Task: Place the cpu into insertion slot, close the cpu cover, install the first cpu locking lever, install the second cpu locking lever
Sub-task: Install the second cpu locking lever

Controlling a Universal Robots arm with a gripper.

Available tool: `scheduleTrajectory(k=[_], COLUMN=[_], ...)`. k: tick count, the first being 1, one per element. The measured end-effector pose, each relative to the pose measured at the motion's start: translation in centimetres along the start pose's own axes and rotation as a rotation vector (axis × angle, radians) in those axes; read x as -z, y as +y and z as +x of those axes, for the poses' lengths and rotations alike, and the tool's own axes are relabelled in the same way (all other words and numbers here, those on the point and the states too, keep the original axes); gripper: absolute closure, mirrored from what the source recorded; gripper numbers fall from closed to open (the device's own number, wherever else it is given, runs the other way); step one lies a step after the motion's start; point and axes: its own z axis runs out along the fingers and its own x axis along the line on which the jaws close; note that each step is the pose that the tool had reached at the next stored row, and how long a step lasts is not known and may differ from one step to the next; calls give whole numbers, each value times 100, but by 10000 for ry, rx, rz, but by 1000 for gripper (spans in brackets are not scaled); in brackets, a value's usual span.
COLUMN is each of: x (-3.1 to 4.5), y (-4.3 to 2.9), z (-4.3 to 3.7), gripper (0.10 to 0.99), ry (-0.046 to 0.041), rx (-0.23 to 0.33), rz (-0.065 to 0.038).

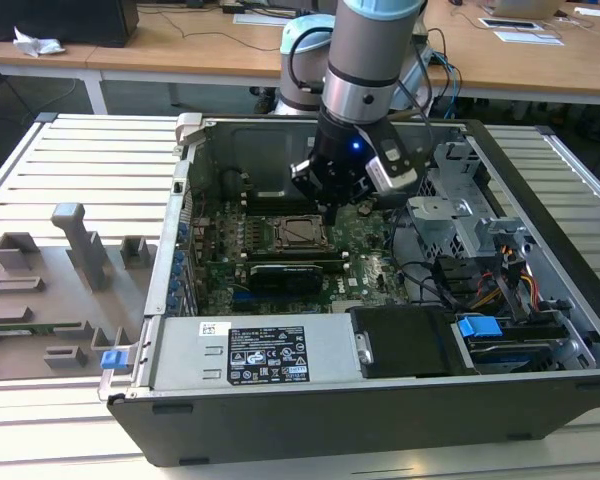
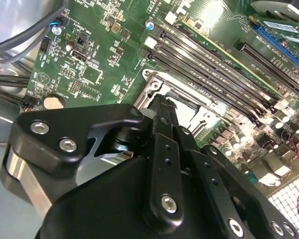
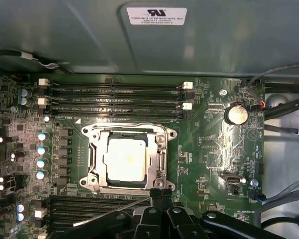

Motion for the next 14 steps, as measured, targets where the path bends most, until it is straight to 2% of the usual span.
scheduleTrajectory(k=[6, 9, 12, 14], x=[-124, -152, -155, -155], y=[-4, -15, -66, -131], z=[-5, -4, 4, 12], gripper=[980, 980, 980, 980], ry=[0, 0, 0, 0], rx=[0, 1, 1, 0], rz=[0, -3, -5, -4])
